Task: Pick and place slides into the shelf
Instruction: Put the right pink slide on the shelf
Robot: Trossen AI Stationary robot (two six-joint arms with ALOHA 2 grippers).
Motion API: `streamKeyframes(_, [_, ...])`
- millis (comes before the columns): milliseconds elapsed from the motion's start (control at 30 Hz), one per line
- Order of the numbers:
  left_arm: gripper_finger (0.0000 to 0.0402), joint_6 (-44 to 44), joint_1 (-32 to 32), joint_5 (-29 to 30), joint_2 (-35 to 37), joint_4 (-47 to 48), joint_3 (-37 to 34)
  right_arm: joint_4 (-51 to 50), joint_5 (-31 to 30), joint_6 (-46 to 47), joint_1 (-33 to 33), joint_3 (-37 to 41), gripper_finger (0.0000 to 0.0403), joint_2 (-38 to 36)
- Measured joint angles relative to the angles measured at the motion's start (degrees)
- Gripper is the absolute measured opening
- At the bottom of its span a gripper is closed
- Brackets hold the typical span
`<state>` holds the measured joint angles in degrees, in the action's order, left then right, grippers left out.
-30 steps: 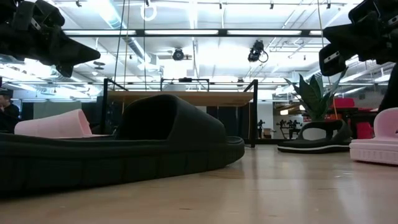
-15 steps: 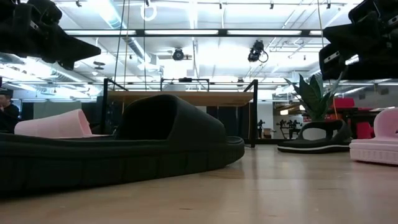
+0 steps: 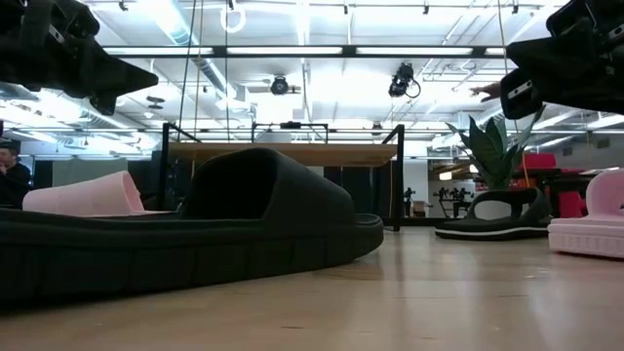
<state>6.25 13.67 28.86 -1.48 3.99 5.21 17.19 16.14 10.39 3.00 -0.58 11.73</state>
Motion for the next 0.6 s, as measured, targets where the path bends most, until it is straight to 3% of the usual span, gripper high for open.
streamKeyframes(200, [0.0013,5.4,0.0,0.0,0.0,0.0,0.0,0.0,0.0,0.0,0.0,0.0,0.0014,0.0])
streamKeyframes(600, [0.0017,5.9,0.0,0.0,0.0,-2.9,0.0,0.0,0.0,0.0,0.0,0.0,0.0014,0.0])
